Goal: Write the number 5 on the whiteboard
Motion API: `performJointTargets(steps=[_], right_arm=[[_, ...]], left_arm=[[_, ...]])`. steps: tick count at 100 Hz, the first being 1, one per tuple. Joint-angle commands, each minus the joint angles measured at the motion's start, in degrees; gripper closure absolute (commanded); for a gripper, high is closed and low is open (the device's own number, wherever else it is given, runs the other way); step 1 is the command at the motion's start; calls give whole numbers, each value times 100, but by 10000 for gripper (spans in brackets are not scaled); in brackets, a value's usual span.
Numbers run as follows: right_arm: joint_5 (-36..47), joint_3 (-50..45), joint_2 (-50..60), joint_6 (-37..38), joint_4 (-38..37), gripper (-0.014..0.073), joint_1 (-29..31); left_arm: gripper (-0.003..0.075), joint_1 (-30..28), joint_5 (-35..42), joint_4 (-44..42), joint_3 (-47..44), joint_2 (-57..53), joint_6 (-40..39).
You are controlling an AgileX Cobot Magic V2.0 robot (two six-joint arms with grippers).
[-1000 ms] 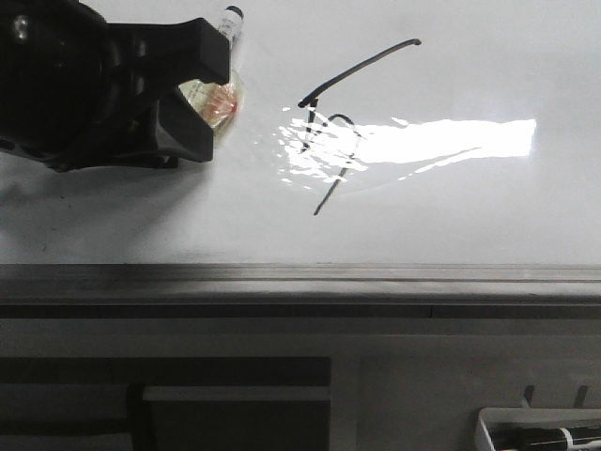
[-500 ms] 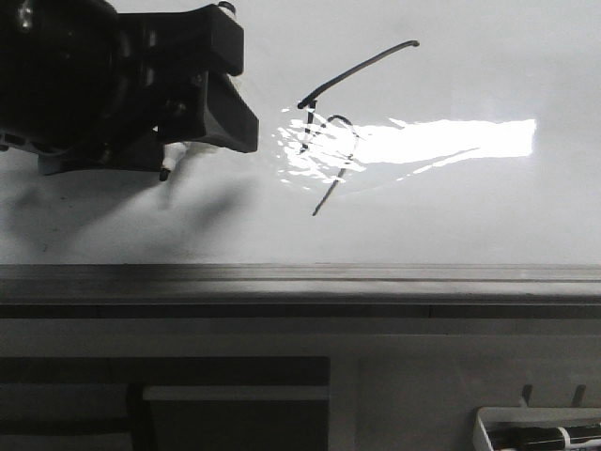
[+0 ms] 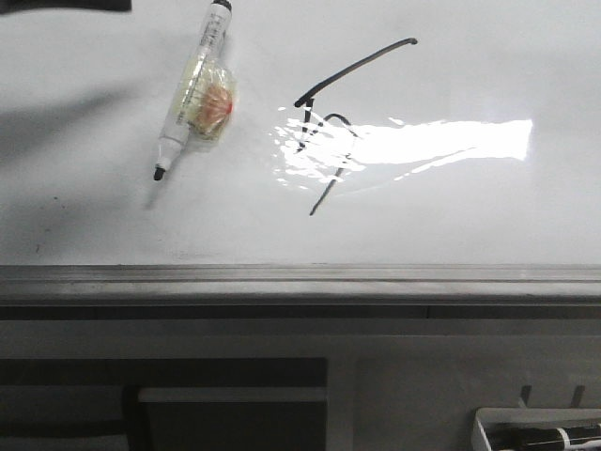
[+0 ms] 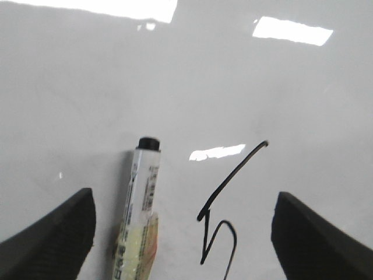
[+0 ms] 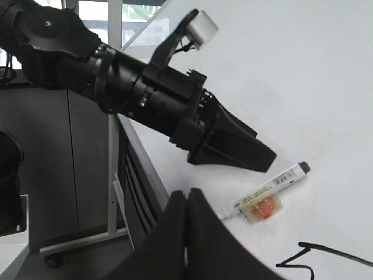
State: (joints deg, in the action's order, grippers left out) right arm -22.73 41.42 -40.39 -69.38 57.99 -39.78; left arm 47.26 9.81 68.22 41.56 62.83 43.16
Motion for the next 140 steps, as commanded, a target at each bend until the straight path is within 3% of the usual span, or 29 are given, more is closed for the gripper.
performJointTargets(steps=[1, 9, 16, 40, 55, 78, 140], right_arm=[[244, 152, 210, 4, 84, 655, 13], [239, 103, 433, 4, -30, 655, 13], [330, -46, 696, 4, -84, 655, 13], [1619, -1371, 2083, 4, -84, 655, 13], [1842, -2144, 3160, 4, -50, 655, 13], [1687, -2428, 4160, 4, -20, 655, 13], [1779, -2428, 4182, 4, -20, 655, 13]], left_arm=[[161, 9, 178, -149, 178, -539, 269], [218, 9, 170, -159, 166, -970, 735], [316, 9, 170, -159, 56, -1362, 1088], [739, -16, 170, -159, -917, -2787, 1503], [741, -16, 133, -121, -1597, -3564, 1503], [741, -16, 48, -121, -2215, -4156, 1503], [741, -26, -23, -121, -2402, -4157, 1503]])
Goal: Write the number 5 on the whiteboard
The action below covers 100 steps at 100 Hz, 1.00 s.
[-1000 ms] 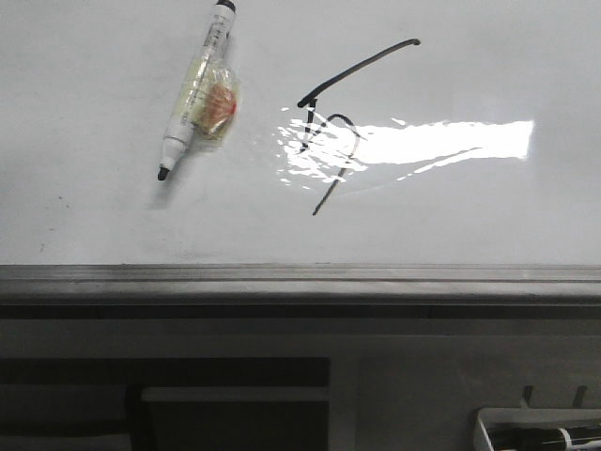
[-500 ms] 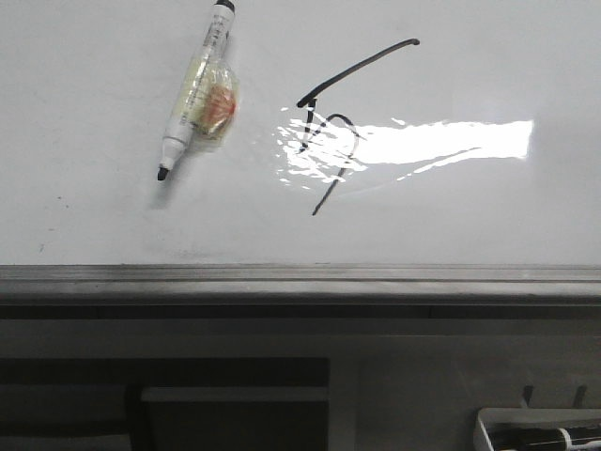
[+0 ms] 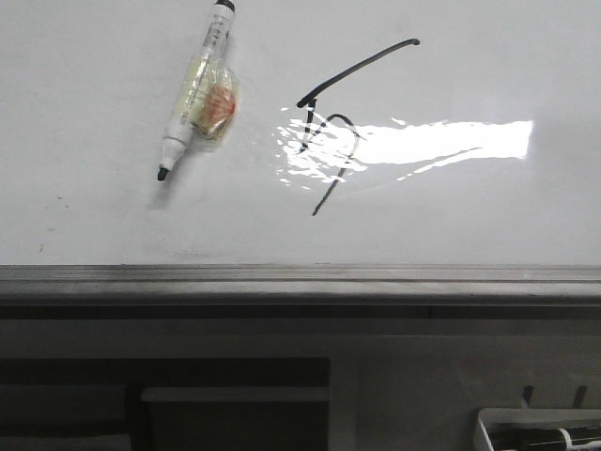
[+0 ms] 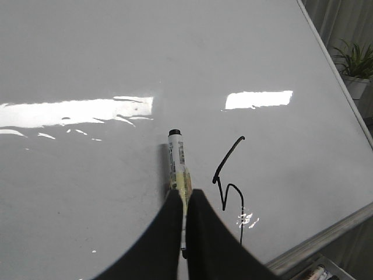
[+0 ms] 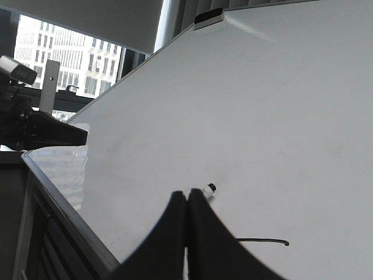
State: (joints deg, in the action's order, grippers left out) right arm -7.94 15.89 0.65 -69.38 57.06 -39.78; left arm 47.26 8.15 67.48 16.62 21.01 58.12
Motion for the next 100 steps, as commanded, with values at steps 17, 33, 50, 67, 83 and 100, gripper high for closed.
performJointTargets(steps=[17, 33, 50, 67, 83, 100], right_arm=[[300, 125, 78, 4, 74, 655, 13], [300, 125, 78, 4, 74, 655, 13], [300, 125, 78, 4, 74, 655, 13], [300, 125, 78, 4, 74, 655, 13], [300, 125, 78, 4, 74, 655, 13], [300, 125, 78, 4, 74, 655, 13]], left_arm=[[741, -40, 275, -1300, -269, -24, -74], [741, -450, 1007, -3154, -1018, -392, -2016], [741, -1341, 994, -4966, -1632, -952, -4010], [741, -2119, -163, -5766, -1781, -1450, -5097], [741, -2646, -1632, -5766, -1781, -1932, -5308], [741, -2972, -2446, -5588, -1781, -2296, -5308]])
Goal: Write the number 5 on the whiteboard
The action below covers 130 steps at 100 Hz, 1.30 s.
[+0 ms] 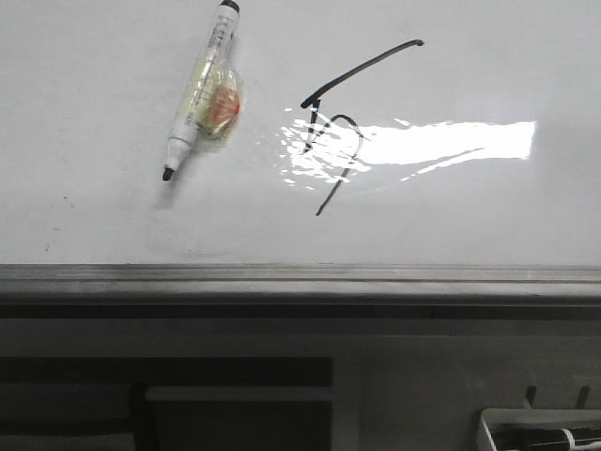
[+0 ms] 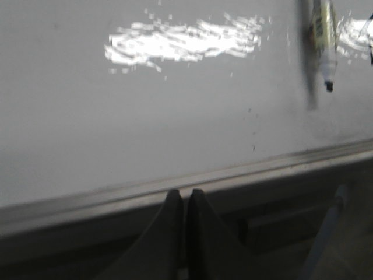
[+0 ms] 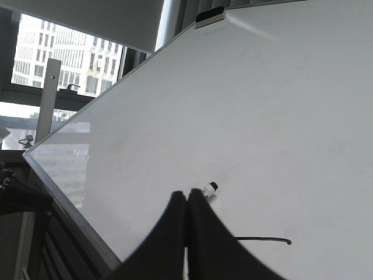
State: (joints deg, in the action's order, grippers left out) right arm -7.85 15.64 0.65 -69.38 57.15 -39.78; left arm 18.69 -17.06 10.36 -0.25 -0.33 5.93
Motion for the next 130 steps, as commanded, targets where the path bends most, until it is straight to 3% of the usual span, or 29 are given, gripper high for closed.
performJointTargets(steps=[1, 116, 130], right_arm=[[291, 150, 78, 4, 64, 655, 13], [288, 127, 78, 4, 74, 655, 13], [587, -65, 29, 4, 74, 655, 13]], left_arm=[[741, -133, 75, 132, -94, -159, -89], [741, -267, 85, 137, -94, -151, -89], [741, -267, 85, 137, -94, -151, -89]])
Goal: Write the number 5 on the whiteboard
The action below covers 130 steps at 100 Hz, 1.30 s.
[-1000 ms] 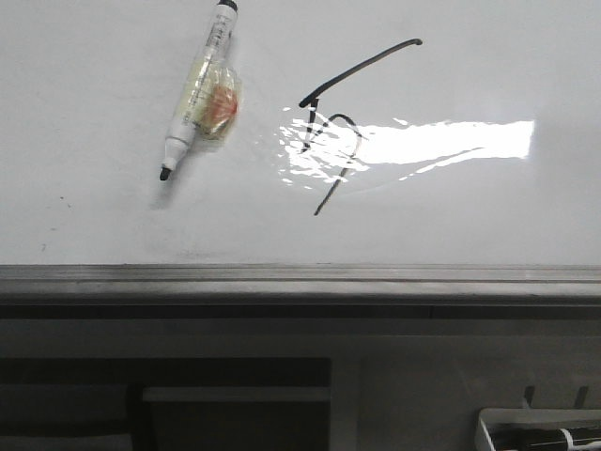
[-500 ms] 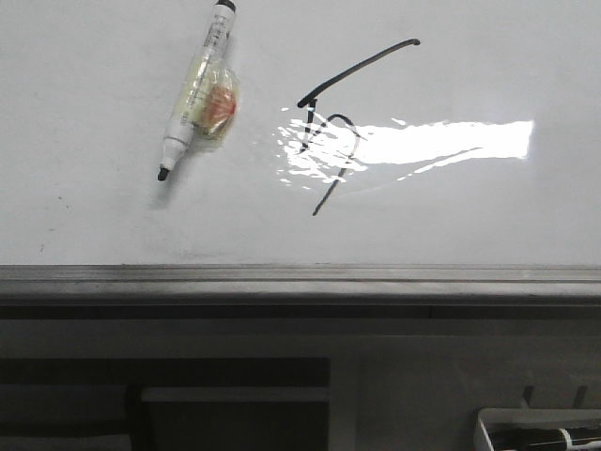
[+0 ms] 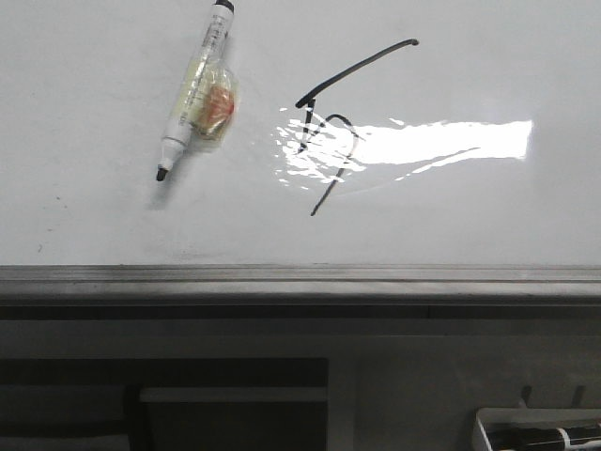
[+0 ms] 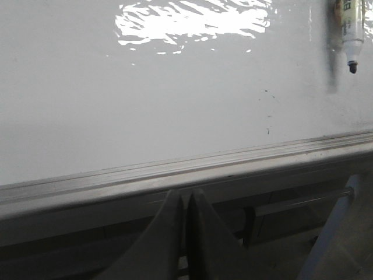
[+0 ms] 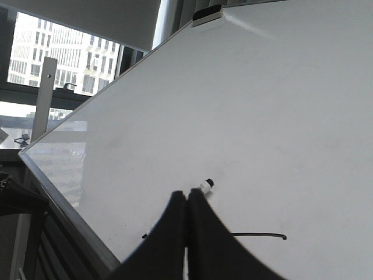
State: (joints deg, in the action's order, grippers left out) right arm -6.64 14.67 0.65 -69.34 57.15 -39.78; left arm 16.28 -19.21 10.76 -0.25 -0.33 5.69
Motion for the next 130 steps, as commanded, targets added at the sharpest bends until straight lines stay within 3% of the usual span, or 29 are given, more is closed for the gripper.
performJointTargets(steps=[1, 13, 32, 40, 51, 64, 73, 98, 130], right_arm=[[508, -3, 31, 0, 74, 655, 13], [999, -385, -186, 261, -633, 655, 221], [431, -752, -654, 4228, -3478, 655, 1568], [-174, -752, -757, 5396, -4504, 655, 2324], [-815, -752, -745, 6429, -5246, 655, 3432], [-1050, -842, -670, 6598, -5756, 655, 4413], [-1039, -1045, -519, 6598, -5773, 655, 4736], [-1023, -1685, 108, 6652, -5554, 655, 4788], [-1153, -1686, 97, 6652, -5540, 655, 4788]], left_arm=[[741, -25, 300, 96, -94, -151, -65], [741, -25, 300, 96, -94, -151, -65], [741, -25, 300, 96, -94, -151, -65], [741, -25, 300, 96, -94, -151, -65], [741, -25, 300, 96, -94, -151, -65], [741, -25, 300, 96, -94, -151, -65], [741, -25, 300, 96, -94, -151, -65], [741, -25, 300, 96, -94, -151, -65], [741, -25, 300, 96, -94, -151, -65]])
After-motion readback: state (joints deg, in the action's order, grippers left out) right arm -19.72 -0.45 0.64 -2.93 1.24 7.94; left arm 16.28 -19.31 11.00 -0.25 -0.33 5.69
